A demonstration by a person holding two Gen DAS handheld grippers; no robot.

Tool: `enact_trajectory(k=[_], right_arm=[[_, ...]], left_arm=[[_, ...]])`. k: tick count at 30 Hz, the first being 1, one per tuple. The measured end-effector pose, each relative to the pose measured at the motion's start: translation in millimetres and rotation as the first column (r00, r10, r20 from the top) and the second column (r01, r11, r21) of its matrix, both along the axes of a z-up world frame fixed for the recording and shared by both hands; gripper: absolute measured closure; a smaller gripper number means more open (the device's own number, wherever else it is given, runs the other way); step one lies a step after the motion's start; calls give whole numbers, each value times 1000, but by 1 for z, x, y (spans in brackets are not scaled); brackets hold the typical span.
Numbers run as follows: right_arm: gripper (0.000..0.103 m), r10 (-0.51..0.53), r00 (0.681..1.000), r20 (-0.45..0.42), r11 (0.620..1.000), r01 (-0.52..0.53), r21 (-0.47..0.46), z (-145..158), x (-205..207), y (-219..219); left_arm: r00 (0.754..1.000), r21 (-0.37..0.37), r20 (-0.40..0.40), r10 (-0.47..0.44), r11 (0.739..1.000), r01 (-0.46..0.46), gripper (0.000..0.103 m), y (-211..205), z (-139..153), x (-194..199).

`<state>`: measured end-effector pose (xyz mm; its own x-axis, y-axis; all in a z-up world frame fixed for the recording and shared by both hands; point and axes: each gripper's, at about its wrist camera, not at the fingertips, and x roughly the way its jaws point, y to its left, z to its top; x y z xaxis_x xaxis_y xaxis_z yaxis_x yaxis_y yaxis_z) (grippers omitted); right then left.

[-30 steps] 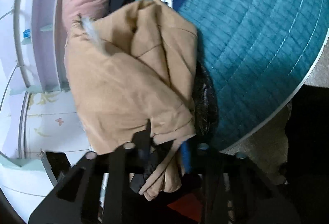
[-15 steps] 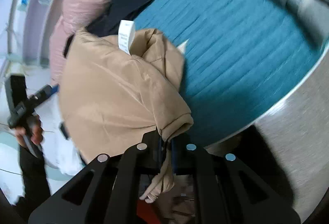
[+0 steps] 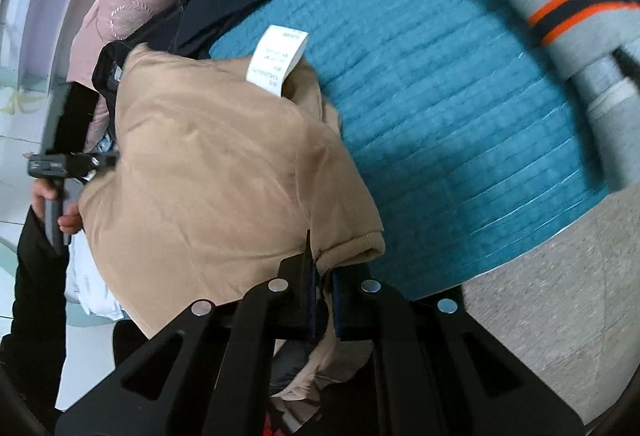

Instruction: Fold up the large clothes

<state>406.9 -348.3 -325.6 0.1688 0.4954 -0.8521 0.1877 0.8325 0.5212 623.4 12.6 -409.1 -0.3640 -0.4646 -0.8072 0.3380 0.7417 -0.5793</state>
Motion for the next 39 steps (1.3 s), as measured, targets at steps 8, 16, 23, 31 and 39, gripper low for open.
enact_trajectory(k=[8,16,23,31,39], right_arm=[[97,1,999,-38,1000,0,28,0,-14,7],[94,-19,999,-46,999,20,25,-1,-17,5],[94,-30,999,-37,999,31,42,-1,-18,6],[92,-51,999,-13,996,51,72,5,-14,12],[66,-26,998,63,990,17,141,20,3,49]], left_arm=[[993,-49,-112,-29,999,24,9,3,-26,-9],[998,-109,-15,-56,993,54,50,-15,-4,-8],[995,-105,51,-81,991,86,40,-16,14,-18],[985,-92,171,28,996,-13,76,5,24,-36],[958,-117,94,271,959,-260,77,118,15,-79]])
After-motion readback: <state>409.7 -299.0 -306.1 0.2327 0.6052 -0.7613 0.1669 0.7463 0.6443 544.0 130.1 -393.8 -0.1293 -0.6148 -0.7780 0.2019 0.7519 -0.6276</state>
